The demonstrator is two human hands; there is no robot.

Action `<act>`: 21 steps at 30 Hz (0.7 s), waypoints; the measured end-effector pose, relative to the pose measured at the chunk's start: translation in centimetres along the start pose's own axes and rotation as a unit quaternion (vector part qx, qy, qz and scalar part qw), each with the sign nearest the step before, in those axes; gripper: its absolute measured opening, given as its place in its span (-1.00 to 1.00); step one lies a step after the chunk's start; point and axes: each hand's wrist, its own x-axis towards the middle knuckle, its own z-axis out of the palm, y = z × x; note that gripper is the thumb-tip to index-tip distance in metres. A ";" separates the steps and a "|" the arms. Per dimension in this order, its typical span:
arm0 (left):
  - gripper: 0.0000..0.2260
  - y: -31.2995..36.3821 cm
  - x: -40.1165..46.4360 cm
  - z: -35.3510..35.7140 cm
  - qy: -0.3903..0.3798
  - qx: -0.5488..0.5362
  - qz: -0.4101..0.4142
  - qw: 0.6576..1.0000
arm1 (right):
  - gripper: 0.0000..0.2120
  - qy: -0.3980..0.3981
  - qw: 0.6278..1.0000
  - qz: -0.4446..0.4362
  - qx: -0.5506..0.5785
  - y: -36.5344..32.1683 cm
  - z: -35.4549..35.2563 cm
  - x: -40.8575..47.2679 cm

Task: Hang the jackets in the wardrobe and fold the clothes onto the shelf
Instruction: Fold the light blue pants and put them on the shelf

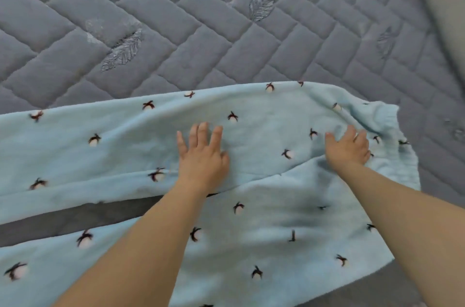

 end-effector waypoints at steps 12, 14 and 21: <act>-0.53 22.3 18.4 2.2 0.021 -0.026 -0.026 0.999 | -0.56 -0.188 0.964 0.013 0.190 9.7 -8.2 19.4; -0.58 22.9 19.5 2.2 -0.003 0.073 -0.016 0.997 | -0.69 -0.212 0.950 -0.001 0.227 9.8 -8.4 20.9; -0.81 24.8 21.4 -1.6 0.233 0.160 0.111 0.953 | -0.83 -0.095 0.941 -0.103 0.307 6.7 -10.1 26.2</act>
